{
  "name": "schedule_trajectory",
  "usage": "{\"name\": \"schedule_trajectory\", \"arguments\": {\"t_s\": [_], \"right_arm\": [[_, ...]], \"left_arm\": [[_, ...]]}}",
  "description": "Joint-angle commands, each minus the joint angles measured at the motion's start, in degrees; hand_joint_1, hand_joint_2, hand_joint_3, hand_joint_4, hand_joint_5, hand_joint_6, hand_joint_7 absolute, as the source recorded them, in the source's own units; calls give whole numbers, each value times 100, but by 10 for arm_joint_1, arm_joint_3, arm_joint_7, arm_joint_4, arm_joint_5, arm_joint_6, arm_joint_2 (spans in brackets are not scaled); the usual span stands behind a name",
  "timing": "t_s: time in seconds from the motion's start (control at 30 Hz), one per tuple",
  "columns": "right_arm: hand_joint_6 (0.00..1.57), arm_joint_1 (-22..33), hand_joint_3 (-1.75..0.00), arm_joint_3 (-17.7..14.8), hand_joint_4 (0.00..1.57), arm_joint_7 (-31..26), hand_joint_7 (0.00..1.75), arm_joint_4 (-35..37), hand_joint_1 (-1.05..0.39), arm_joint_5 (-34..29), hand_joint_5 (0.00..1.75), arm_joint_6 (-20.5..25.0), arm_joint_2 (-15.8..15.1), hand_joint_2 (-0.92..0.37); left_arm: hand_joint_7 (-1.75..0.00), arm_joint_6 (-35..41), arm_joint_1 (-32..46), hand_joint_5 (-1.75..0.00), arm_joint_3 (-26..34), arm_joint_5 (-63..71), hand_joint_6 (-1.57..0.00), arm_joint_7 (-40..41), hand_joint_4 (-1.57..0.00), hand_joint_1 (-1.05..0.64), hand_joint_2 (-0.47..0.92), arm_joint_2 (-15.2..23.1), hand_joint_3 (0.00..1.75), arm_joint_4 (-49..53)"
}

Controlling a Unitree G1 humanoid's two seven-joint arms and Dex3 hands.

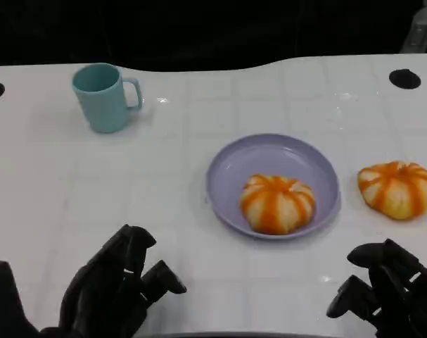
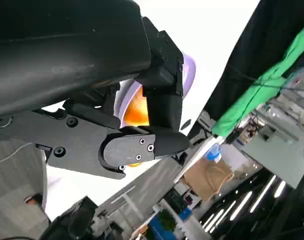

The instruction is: Grasp the bread from the table and place it into the plate.

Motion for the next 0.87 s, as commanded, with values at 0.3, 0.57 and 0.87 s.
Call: {"name": "schedule_trajectory", "arguments": {"t_s": [0.3, 0.57, 0.87], "right_arm": [[65, -8, -21, -7, 59, 6, 103, 14, -55, -1, 151, -9, -2, -92], [66, -9, -20, -2, 60, -8, 99, 11, -55, -9, 151, -7, 3, -92], [65, -16, -21, 0, 59, -10, 100, 20, -55, -13, 150, -10, 3, -92]], "left_arm": [[-175, -29, -16, -175, 10, 8, -52, 1, -77, -56, 92, 8, 38, 23], [-175, -32, -22, -175, 14, 9, -56, -3, -81, -58, 92, 11, 37, 29], [-175, -43, -31, -175, 15, 11, -57, -13, -81, -58, 92, 16, 37, 42]]}}
